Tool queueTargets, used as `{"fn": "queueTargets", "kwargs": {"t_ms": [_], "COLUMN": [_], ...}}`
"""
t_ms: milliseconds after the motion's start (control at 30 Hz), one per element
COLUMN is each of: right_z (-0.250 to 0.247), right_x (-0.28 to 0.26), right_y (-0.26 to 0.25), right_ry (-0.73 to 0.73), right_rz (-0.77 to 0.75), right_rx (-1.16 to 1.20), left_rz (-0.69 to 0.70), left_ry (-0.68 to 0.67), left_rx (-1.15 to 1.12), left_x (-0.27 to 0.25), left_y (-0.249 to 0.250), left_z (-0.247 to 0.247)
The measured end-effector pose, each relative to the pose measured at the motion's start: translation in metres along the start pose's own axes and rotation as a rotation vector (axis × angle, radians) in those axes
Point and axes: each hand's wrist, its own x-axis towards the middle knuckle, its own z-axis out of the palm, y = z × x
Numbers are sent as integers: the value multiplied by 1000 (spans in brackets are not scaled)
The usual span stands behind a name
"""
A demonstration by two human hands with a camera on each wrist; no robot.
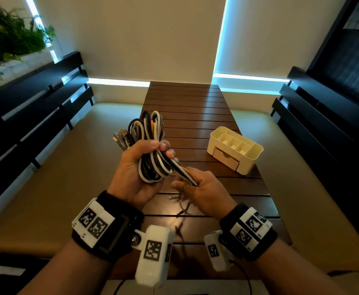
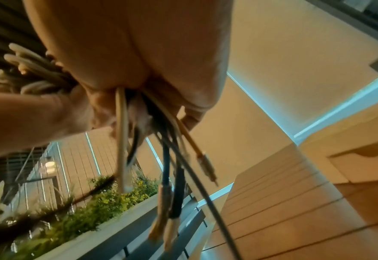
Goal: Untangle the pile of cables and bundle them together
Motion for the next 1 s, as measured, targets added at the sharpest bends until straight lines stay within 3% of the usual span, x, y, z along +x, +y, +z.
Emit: {"fn": "queueTargets", "kwargs": {"t_ms": [133,200,367,433,500,633,800,900,1000], "right_z": [-2,-3,-9,-17,-26,-36,-14,-12,-20], "right_x": [5,5,-3,-7,-11,-13,-12,-2,4], "right_y": [12,16,20,19,12,-7,-26,-34,-38], "right_ry": [125,126,-140,-234,-225,13,-178,10,201], "right_rz": [-102,-54,225,236,242,356,520,510,441], "right_rx": [-215,-261,-139,-196,-194,147,498,761,956], "left_rz": [-15,16,42,34,47,67,16,-123,-138], "left_ry": [17,86,222,271,300,316,208,83,16], "left_rx": [2,70,261,319,343,318,192,50,6], "left_x": [0,4,11,12,12,12,11,6,0], "left_y": [-6,-8,-14,-15,-15,-14,-18,-27,-35], "left_z": [2,1,-11,-18,-22,-25,-10,-2,4]}}
